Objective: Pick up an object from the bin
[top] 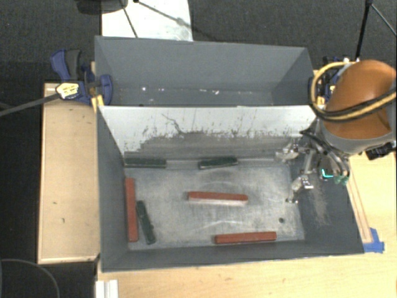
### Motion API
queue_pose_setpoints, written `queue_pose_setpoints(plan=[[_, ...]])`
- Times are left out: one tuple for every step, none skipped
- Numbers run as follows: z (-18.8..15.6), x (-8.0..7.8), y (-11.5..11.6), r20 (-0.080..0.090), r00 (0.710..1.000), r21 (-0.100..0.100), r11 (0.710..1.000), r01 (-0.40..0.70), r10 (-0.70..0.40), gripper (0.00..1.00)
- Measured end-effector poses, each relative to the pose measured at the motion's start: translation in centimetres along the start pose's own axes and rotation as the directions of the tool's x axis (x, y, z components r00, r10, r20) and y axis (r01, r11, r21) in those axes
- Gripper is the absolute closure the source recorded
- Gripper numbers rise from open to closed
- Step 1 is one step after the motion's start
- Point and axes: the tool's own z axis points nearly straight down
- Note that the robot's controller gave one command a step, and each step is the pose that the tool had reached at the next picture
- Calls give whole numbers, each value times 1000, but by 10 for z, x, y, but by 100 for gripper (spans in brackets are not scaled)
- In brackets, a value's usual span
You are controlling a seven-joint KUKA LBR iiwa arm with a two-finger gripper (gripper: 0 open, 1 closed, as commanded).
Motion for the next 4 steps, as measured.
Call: queue_pose_setpoints(plan=[[-4, -2, 0, 8, 1000, 1, 1000, 2, -2, 0], [51, -3, 42, 14, 998, 3, 998, 64, -64, 0], [98, -6, 42, 8, 1000, -1, 1000, -12, 12, 0], [106, 3, 88, 16, 999, -1, 999, -36, 36, 100]])
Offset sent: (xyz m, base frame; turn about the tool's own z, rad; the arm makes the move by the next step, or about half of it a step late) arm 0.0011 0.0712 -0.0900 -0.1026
